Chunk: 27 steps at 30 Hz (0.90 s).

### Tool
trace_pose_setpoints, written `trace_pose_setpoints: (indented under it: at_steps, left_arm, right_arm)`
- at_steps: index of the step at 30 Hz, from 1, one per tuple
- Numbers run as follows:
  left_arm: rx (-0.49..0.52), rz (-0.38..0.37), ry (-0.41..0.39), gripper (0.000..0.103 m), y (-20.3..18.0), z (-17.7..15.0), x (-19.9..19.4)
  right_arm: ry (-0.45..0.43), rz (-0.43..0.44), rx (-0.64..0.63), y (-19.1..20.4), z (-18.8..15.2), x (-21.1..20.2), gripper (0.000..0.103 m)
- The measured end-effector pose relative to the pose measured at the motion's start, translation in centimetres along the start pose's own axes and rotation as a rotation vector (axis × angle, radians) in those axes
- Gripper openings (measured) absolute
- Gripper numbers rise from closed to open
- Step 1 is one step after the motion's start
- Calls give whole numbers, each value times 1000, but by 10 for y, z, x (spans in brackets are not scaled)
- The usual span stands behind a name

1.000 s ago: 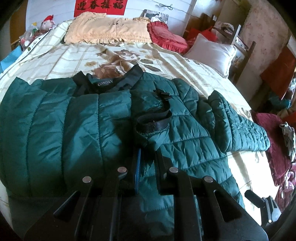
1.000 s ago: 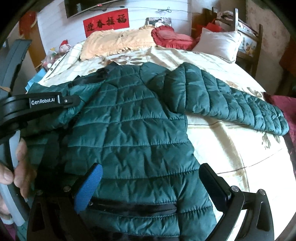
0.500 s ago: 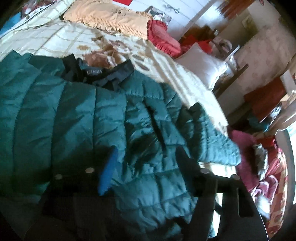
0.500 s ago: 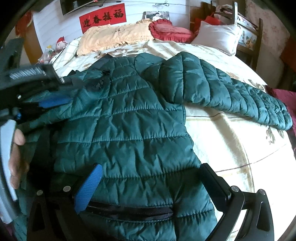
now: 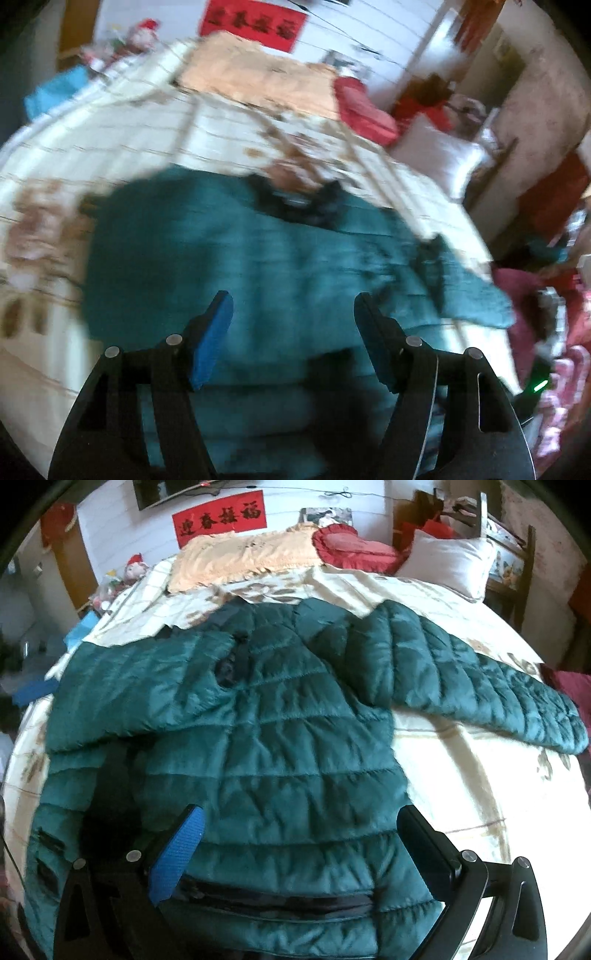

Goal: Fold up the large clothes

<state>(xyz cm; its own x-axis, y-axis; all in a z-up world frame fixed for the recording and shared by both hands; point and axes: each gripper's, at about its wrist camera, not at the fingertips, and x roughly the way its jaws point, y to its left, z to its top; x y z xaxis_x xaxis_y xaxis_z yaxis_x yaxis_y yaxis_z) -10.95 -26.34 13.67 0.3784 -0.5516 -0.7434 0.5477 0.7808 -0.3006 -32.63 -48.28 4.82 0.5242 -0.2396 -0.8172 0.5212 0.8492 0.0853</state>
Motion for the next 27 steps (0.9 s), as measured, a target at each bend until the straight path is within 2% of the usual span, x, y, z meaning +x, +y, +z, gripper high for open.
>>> trace_pose_setpoints:
  at_steps: [6, 10, 16, 18, 20, 21, 22, 23, 24, 25, 27]
  left_arm:
    - [-43, 148, -25, 68, 69, -10, -8]
    - [-97, 222, -28, 68, 106, -16, 0]
    - [-183, 250, 21, 68, 138, -28, 26]
    - [-204, 241, 40, 68, 144, -32, 36]
    - [-212, 231, 42, 68, 145, -33, 39]
    - [-211, 231, 40, 68, 144, -33, 40]
    - [-210, 230, 40, 68, 145, -33, 39]
    - [-213, 227, 42, 68, 145, -32, 39]
    - [-221, 224, 44, 68, 147, -31, 37]
    - [-227, 227, 41, 68, 146, -31, 36]
    - [-239, 229, 24, 68, 146, -29, 30]
  right_arm:
    - [-17, 129, 3, 23, 38, 9, 103]
    - [5, 161, 19, 35, 70, 37, 103]
    - [61, 144, 41, 49, 100, 86, 102]
    - [81, 174, 53, 51, 103, 98, 95]
    - [101, 198, 76, 50, 104, 108, 73]
    - [90, 213, 84, 51, 104, 109, 66]
    - [78, 219, 83, 51, 104, 109, 55]
    - [65, 209, 66, 55, 104, 107, 44]
    - [59, 199, 50, 57, 103, 105, 38]
    - [42, 185, 25, 60, 104, 100, 25]
    - [-14, 164, -17, 65, 106, 84, 18]
